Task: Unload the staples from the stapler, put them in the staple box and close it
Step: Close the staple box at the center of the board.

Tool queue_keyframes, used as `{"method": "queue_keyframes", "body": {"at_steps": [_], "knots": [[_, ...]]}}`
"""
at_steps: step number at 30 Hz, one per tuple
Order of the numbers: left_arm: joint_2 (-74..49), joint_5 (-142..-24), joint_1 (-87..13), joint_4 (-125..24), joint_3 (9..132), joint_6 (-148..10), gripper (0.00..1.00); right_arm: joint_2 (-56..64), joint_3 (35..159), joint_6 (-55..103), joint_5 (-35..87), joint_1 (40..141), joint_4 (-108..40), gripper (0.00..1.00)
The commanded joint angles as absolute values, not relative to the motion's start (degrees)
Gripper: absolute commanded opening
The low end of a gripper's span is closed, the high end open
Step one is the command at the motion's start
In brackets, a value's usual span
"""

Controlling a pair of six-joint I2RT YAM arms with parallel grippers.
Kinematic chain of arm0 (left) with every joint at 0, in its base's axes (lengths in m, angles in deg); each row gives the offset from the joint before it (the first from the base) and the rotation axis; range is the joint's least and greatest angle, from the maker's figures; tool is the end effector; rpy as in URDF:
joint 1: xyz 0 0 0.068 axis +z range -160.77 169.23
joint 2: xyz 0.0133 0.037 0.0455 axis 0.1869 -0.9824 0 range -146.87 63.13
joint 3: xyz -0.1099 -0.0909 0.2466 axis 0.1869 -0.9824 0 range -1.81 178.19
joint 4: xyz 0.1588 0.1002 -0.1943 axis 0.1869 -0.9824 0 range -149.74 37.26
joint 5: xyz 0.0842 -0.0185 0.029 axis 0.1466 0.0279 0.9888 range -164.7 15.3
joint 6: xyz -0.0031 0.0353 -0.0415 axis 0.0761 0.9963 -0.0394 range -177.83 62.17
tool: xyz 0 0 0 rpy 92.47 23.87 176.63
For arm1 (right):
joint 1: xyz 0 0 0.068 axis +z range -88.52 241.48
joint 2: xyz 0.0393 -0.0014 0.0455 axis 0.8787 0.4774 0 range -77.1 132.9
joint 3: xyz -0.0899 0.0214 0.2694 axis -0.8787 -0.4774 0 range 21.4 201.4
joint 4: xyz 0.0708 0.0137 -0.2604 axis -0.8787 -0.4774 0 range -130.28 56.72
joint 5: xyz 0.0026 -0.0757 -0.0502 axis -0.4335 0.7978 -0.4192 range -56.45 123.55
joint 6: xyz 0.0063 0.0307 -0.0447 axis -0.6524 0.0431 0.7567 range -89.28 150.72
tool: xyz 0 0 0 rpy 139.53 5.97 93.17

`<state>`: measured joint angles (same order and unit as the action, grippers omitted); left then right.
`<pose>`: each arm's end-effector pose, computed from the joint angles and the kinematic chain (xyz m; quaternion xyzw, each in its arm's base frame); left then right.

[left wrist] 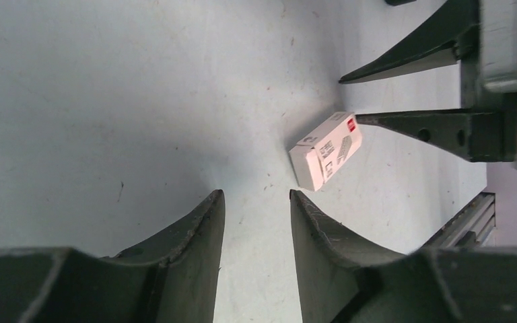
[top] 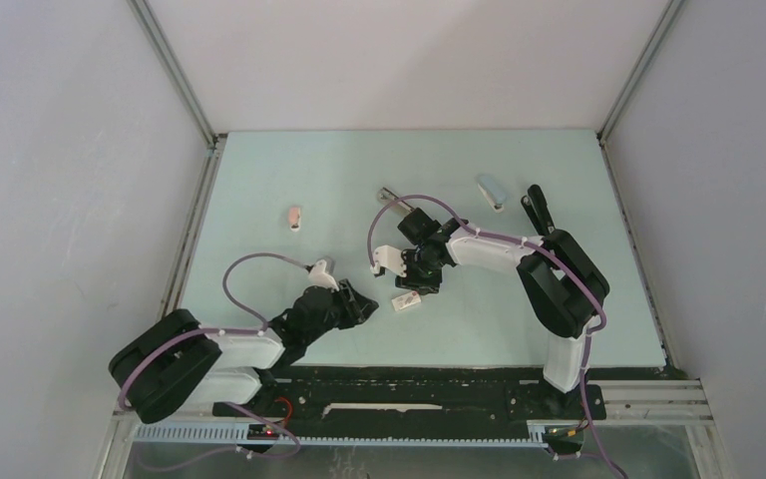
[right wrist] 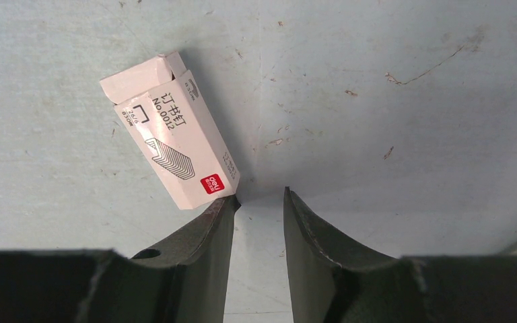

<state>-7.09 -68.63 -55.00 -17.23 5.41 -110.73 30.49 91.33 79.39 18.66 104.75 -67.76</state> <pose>0.1411 -0.1322 0.1233 -0.0919 0.8492 -0.3585 0.3768 0.2667 0.2638 0.1650 -0.7182 0.6664 0.1206 0.1598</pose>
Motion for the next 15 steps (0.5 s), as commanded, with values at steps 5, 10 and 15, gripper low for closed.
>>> {"method": "queue_keyframes", "body": {"at_steps": [5,10,15], "knots": [[-13.15,-70.63,-54.73,-10.34,5.06,-110.27,0.41,33.03,91.56,79.15,18.48,105.91,-68.65,0.42],[-15.2,-71.24,-54.72,-9.76,5.52,-110.21,0.33,33.01,91.62,79.17,18.52,105.87,-68.6,0.42],[-17.26,-71.68,-54.74,-9.32,5.96,-110.36,0.27,32.98,91.7,79.15,18.52,105.87,-68.59,0.42]]}}
